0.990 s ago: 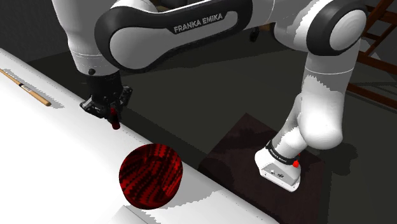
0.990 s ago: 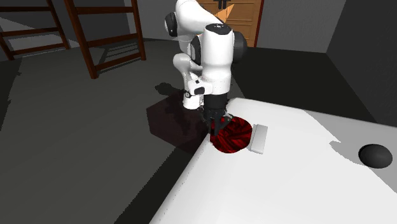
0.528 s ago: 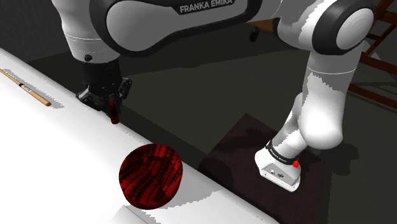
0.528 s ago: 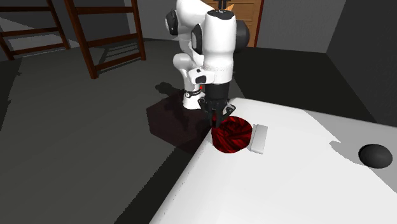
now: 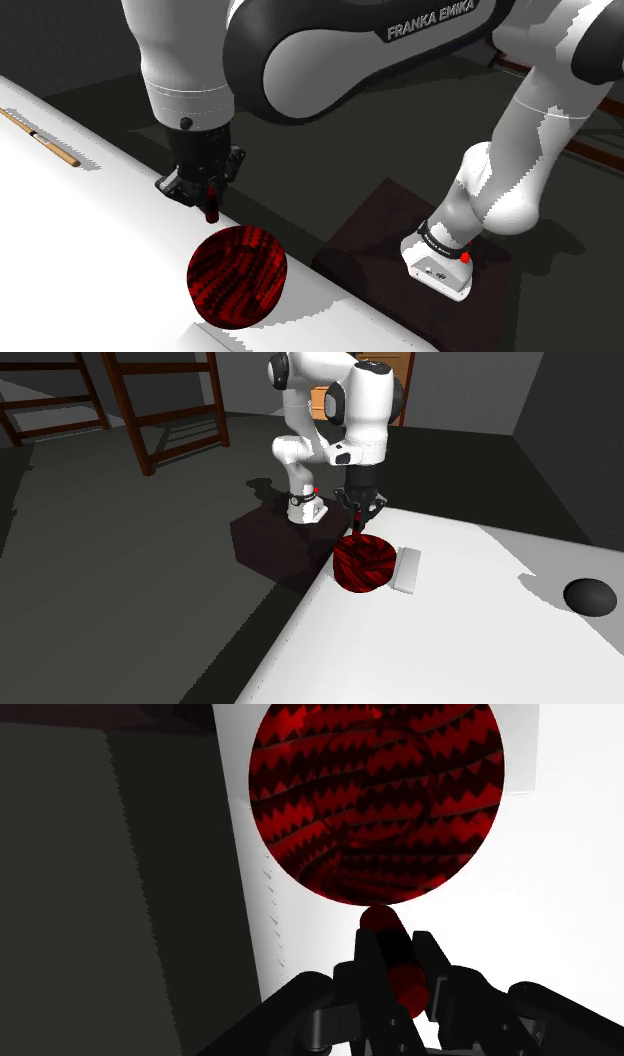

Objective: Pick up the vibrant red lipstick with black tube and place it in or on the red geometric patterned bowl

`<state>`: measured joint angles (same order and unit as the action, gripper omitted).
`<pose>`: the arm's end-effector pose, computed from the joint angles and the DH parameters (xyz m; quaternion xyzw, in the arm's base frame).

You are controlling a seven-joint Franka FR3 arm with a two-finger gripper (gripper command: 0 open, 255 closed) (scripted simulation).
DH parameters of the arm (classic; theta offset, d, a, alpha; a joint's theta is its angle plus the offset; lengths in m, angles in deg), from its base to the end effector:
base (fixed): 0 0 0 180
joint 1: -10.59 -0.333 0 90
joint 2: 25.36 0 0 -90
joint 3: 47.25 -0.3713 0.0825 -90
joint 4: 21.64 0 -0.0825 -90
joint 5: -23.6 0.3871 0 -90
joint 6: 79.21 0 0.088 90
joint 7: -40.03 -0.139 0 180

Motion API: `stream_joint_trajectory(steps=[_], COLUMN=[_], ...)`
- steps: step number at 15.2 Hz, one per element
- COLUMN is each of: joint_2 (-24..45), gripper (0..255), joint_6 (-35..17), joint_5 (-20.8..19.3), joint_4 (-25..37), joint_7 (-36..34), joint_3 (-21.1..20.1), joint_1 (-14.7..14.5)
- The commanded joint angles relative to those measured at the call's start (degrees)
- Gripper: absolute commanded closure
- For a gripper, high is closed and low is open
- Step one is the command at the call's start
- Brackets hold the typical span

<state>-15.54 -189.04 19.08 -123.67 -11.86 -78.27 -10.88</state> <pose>0.3943 0.4714 0.4891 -0.9998 -0.0158 0.0085 0.0004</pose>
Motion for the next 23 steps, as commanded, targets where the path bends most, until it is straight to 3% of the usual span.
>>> stream_joint_trajectory(steps=[1,4,19,23], joint_2=[-3.5,-8.8,-4.3,-4.3], gripper=[255,255,255,255], joint_6=[-1.2,-2.2,-13.1,-13.1], joint_5=[1.8,4.8,1.9,1.9], joint_4=[-4.2,-9.7,-16.9,-16.9], joint_7=[-1.0,-2.5,-4.5,-4.5], joint_3=[-0.9,-2.4,-2.4,-2.4], joint_1=[-0.3,-1.4,-1.9,-1.9])
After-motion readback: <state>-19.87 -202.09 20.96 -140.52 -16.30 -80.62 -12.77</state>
